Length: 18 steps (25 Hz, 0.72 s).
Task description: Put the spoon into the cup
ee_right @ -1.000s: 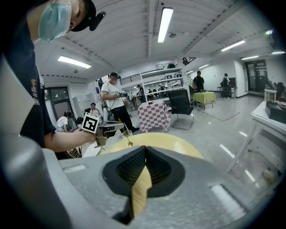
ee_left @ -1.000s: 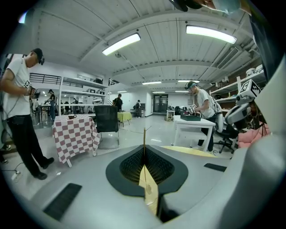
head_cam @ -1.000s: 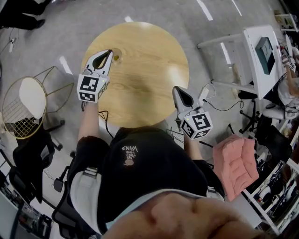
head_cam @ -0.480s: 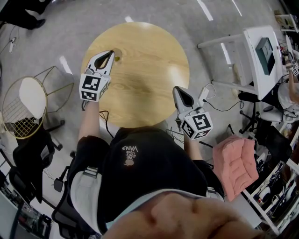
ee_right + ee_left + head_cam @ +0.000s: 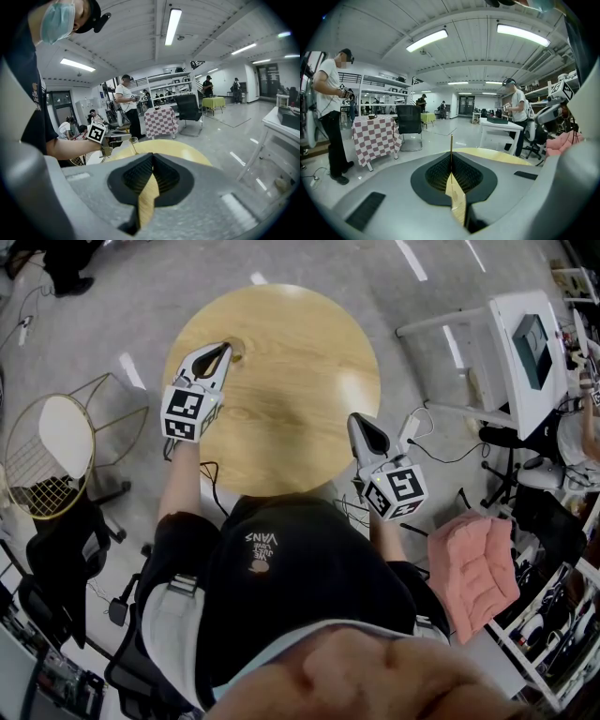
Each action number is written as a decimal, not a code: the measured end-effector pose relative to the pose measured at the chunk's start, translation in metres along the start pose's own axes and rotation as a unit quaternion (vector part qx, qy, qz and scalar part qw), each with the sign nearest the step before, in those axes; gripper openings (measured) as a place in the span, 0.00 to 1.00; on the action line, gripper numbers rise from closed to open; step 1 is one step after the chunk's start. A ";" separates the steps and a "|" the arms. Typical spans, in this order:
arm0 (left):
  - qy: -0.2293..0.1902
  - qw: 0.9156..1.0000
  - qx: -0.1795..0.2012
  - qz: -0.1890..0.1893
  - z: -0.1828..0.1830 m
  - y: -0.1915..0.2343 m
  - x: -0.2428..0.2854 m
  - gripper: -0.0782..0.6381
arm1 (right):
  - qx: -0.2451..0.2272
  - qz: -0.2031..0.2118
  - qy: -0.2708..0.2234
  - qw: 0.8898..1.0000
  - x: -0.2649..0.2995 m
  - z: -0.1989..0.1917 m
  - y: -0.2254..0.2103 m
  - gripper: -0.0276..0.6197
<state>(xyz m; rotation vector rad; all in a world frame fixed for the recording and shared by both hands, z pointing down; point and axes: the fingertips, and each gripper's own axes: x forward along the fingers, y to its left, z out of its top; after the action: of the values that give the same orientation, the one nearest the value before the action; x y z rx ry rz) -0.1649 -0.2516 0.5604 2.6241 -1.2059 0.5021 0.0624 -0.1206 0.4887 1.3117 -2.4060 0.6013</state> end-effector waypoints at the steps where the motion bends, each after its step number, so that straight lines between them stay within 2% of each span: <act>1: 0.001 1.000 0.001 0.000 -0.001 0.000 0.000 0.12 | 0.000 0.000 0.000 1.000 0.000 0.000 0.000 0.04; 18: 0.013 1.000 -0.001 0.015 -0.012 0.009 0.002 0.12 | -0.002 0.001 -0.004 1.000 -0.002 0.002 0.004 0.04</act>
<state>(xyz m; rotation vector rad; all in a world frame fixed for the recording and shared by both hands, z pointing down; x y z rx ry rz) -0.1728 -0.2545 0.5726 2.5916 -1.2398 0.5391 0.0596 -0.1187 0.4854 1.3131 -2.4137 0.5911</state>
